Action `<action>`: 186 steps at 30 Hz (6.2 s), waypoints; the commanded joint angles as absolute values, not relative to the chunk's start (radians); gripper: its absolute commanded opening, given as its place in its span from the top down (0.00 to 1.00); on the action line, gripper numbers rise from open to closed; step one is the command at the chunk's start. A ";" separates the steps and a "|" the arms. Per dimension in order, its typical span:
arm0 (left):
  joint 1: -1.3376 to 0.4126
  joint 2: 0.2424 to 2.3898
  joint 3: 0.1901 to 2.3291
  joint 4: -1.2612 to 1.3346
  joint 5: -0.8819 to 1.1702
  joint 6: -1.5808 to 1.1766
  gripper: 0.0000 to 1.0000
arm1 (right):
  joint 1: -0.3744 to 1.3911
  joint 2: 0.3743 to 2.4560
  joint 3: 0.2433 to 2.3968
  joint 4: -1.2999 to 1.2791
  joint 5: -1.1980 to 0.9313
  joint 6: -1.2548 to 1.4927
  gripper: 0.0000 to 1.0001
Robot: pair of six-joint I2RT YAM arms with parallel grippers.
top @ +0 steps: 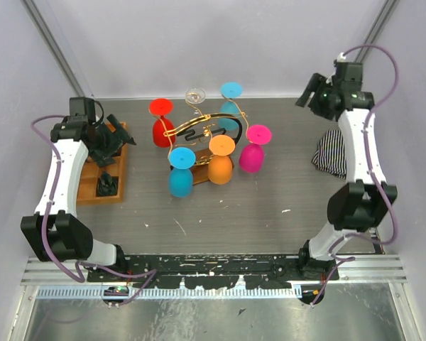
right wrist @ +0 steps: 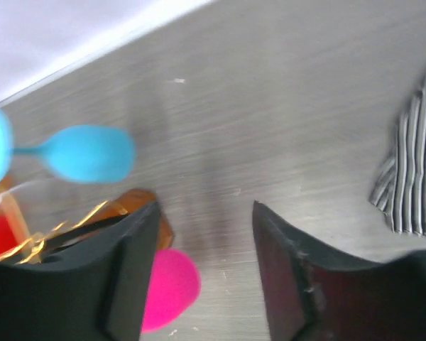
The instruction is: Take the wine glass off the wine glass rack
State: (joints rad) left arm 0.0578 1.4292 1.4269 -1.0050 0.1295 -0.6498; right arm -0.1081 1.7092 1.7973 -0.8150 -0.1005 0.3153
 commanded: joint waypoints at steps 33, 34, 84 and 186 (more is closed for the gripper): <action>-0.005 1.402 1.420 -1.027 0.134 -0.640 0.01 | -0.080 1.409 1.351 -0.521 -0.775 0.529 0.53; -0.005 1.403 1.419 -1.027 0.139 -0.641 0.01 | -0.080 1.402 1.342 -0.520 -0.785 0.529 0.53; -0.005 1.437 1.396 -1.043 0.158 -0.620 0.01 | -0.052 1.377 1.347 -0.485 -1.005 0.612 0.99; 0.089 1.530 1.373 -1.030 0.350 -0.598 0.00 | 0.161 2.640 2.202 -0.615 1.033 -0.176 0.70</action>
State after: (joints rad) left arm 0.0845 1.5234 1.3388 -1.0157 0.3283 -0.6144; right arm 0.1562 2.6320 2.1582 -0.6323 1.1030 -0.2031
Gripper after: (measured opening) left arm 0.998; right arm 0.271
